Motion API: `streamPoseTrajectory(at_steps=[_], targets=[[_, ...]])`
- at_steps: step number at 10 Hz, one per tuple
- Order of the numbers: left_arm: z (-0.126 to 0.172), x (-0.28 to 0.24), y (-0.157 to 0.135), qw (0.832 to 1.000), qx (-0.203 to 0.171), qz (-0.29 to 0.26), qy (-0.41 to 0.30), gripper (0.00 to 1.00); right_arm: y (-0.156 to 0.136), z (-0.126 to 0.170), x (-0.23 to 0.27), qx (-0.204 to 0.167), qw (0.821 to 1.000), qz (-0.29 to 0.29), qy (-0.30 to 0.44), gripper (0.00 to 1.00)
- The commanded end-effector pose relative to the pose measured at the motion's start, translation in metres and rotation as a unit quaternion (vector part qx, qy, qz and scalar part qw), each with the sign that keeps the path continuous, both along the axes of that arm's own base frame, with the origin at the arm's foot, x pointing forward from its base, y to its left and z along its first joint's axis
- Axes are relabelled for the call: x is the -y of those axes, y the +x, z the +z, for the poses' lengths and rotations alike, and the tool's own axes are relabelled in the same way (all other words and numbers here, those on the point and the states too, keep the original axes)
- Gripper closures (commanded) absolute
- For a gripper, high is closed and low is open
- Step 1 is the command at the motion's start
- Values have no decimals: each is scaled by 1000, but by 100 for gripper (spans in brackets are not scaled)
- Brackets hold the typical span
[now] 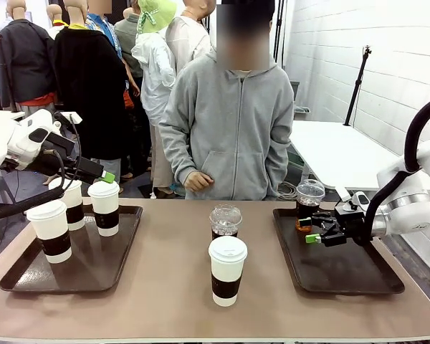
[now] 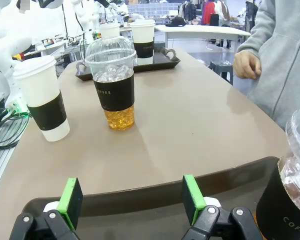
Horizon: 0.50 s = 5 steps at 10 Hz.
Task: Distribute the coffee onto the tray.
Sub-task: Pick up another iced Americano from the middle of the table and place it on the right Handle tray.
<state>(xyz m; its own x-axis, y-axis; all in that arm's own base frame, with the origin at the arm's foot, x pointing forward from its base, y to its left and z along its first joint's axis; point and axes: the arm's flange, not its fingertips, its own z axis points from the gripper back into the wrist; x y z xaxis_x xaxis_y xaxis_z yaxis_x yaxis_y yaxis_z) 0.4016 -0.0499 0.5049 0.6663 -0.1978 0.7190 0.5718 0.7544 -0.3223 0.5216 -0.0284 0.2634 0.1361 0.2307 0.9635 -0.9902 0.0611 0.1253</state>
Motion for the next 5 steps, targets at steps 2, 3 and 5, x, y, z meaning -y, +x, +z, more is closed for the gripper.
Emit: streamPoseTrajectory(at_steps=[2, 3, 5], targets=[[-3, -2, 3, 1000, 7, -9, -7, 0, 1, 0, 0, 1, 1000, 1, 1, 0], [-3, -2, 3, 1000, 7, -9, -7, 0, 1, 0, 0, 1, 1000, 1, 1, 0], [-3, -2, 3, 1000, 7, -9, -7, 0, 0, 2, -7, 1, 1000, -7, -6, 0]])
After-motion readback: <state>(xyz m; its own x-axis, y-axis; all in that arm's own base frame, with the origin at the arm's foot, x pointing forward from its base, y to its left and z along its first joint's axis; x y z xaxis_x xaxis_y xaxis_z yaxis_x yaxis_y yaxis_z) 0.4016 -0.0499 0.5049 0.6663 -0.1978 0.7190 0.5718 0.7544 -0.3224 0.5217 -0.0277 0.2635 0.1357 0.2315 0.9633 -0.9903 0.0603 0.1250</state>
